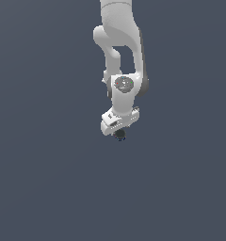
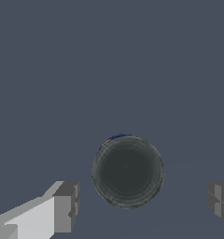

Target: Pick up the object and move it to a goal position.

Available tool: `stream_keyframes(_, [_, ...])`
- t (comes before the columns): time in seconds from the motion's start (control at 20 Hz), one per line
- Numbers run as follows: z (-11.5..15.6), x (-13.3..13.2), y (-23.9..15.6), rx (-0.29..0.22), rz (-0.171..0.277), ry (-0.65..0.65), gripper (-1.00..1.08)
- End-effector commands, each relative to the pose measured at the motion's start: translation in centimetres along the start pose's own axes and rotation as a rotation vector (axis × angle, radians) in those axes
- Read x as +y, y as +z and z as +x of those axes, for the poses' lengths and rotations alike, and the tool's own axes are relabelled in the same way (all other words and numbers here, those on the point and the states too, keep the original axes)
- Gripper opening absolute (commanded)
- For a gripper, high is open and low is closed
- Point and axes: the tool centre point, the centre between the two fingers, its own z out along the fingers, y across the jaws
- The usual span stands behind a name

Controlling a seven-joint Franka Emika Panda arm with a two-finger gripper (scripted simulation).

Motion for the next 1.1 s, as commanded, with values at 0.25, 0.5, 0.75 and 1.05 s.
stream_keyframes(0.25, [-0.3,-0.5,0.6,0.001,0.000,-0.037,1.00])
stream_keyframes(0.5, [-0.3,-0.5,1.4,0.002,0.000,-0.038,1.00])
stream_keyframes(0.75, [-0.4,-0.5,3.5,0.002,0.000,-0.041,1.00])
stream_keyframes(1.05, [-0.4,-0.5,5.5,0.002,0.000,-0.043,1.00])
